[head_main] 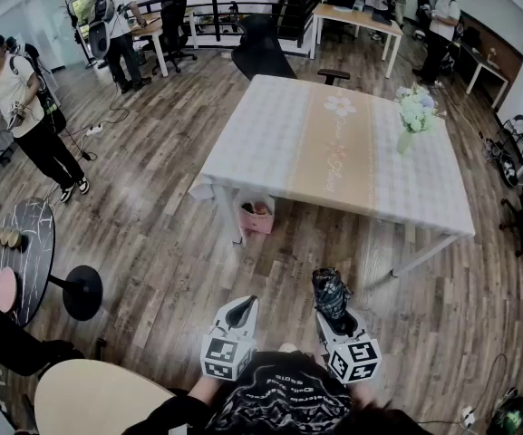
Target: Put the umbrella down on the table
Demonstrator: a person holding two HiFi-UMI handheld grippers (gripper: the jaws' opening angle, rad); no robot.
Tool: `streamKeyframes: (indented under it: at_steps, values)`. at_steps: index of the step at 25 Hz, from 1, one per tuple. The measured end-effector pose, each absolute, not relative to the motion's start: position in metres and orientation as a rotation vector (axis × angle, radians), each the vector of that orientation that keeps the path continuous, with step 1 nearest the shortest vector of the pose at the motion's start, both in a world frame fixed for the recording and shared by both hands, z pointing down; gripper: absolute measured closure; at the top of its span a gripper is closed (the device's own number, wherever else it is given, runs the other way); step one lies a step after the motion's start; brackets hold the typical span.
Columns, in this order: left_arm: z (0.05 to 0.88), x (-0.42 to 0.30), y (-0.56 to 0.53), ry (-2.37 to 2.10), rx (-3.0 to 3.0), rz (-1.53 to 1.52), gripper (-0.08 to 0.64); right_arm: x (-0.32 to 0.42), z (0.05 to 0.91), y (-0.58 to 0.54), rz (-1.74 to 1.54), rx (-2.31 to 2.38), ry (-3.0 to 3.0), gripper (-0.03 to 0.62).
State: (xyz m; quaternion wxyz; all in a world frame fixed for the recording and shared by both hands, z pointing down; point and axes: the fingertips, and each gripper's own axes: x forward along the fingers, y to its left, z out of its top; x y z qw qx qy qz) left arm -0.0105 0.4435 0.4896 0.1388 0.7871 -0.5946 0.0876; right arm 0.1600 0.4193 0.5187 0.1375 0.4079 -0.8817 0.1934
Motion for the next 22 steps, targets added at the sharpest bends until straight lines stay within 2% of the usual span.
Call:
streamKeyframes:
  at_steps: [22]
  values:
    - [0.489, 0.022, 0.419, -1.700, 2.284, 0.246, 0.541, 0.189, 0.515, 0.390, 0.590, 1.204, -2.597, 0.380]
